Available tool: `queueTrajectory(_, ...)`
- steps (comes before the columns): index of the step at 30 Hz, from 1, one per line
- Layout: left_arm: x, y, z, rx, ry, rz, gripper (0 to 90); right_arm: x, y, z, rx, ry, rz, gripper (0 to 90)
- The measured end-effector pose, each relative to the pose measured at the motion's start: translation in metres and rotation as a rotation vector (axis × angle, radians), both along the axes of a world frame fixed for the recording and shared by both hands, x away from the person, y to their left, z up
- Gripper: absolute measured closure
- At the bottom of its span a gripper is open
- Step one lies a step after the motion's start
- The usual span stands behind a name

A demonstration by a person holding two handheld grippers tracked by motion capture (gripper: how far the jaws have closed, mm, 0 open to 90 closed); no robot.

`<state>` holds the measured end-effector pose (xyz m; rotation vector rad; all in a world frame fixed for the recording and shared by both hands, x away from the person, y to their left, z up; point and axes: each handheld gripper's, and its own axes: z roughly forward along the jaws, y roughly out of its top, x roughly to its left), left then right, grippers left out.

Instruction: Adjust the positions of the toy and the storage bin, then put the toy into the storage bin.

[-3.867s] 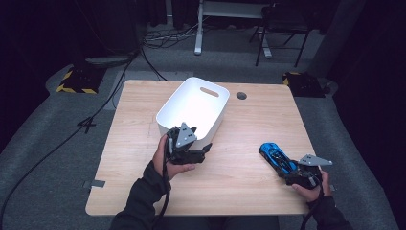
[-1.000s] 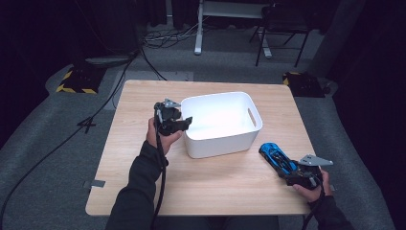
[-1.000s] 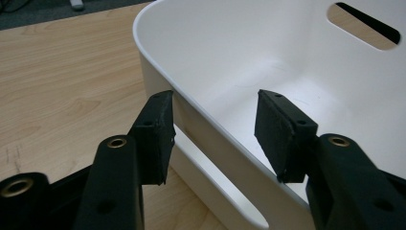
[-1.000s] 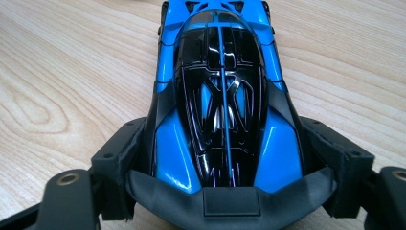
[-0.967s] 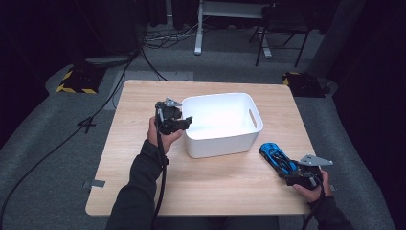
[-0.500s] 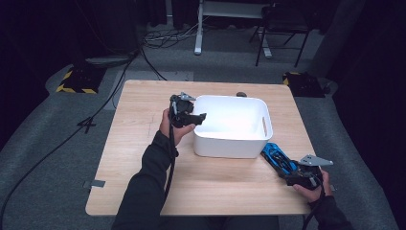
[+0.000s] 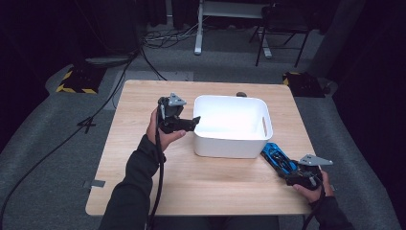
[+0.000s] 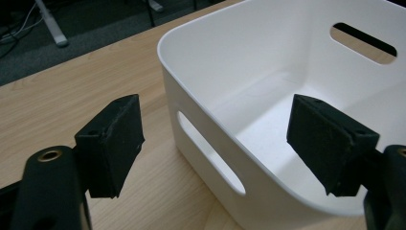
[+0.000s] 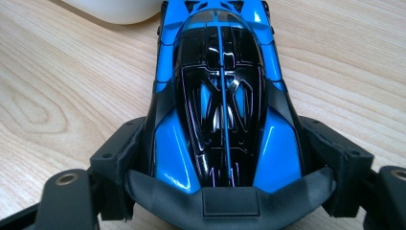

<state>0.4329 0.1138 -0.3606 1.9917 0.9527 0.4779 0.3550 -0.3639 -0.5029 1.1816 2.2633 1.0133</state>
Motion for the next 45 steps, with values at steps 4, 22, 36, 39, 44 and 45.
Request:
queueTrajectory(4,-0.022,0.008,-0.003,0.037,-0.029,-0.011,18.2,0.003,0.001,0.0,-0.002,-0.003,0.005,24.3)
queueTrajectory(22,-0.105,0.042,-0.098,0.234,0.06,-0.078,17.0,0.004,0.0,0.0,0.001,0.008,0.017,22.6)
queueTrajectory(36,-0.123,0.067,-0.142,0.143,0.166,-0.006,15.6,0.004,-0.001,0.0,0.002,0.003,0.024,24.3)
queueTrajectory(39,-0.124,0.067,-0.142,0.138,0.172,-0.001,15.5,0.004,0.0,0.0,0.006,0.005,0.022,24.3)
queueTrajectory(44,-0.123,0.068,-0.142,0.144,0.17,-0.006,15.3,0.004,-0.001,0.0,0.004,0.001,0.026,24.5)
queueTrajectory(45,-0.122,0.068,-0.142,0.14,0.174,-0.013,15.1,0.004,0.0,0.0,0.008,0.001,0.022,24.5)
